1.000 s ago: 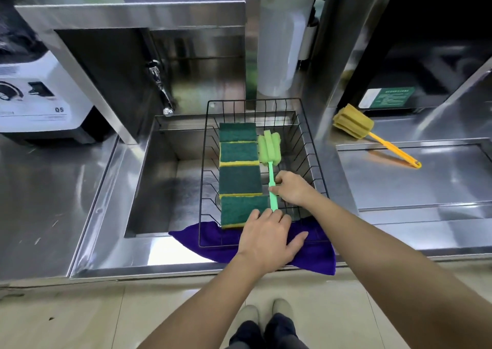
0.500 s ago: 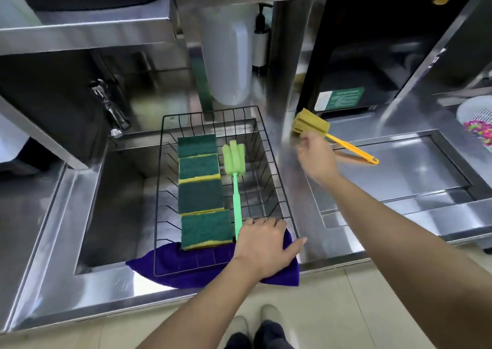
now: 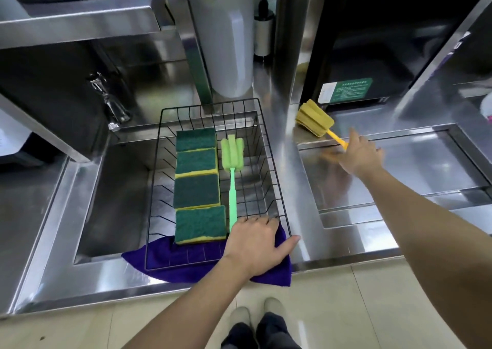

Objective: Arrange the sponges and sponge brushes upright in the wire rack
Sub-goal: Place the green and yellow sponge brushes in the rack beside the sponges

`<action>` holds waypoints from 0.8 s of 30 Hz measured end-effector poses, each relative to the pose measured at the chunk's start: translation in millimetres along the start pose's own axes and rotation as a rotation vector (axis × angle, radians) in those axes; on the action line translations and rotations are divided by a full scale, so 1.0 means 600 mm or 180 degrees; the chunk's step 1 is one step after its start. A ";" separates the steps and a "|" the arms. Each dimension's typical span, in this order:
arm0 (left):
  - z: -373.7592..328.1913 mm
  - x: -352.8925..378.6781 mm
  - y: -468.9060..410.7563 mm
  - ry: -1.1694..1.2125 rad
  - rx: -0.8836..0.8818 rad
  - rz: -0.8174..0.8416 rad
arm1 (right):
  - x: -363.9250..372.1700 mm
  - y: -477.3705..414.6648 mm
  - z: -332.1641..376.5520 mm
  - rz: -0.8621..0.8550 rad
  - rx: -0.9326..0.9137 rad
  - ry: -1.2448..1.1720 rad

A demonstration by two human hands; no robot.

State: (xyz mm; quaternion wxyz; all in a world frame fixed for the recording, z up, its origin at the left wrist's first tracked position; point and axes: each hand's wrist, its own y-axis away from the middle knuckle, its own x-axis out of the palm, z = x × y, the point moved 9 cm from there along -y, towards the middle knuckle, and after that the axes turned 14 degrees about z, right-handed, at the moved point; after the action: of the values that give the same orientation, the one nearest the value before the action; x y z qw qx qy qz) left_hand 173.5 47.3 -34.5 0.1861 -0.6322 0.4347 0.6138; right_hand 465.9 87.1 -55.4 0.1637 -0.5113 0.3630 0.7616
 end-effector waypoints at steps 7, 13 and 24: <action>0.001 0.000 0.000 0.0033 -0.0027 0.0039 | 0.032 0.031 0.015 0.0403 -0.0338 -0.0232; 0.003 -0.002 0.002 0.0068 -0.0054 -0.0003 | -0.015 0.080 0.088 0.0476 -0.0763 -0.1219; 0.020 -0.012 0.030 0.0099 0.0034 -0.0321 | 0.010 0.198 0.282 0.0750 -0.1464 -0.1732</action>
State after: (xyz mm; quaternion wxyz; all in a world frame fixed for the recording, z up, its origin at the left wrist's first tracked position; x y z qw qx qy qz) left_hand 153.0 49.0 -24.8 0.2134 -0.6618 0.4084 0.5914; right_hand 278.1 127.2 20.9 0.0463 -0.2683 0.1821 0.9448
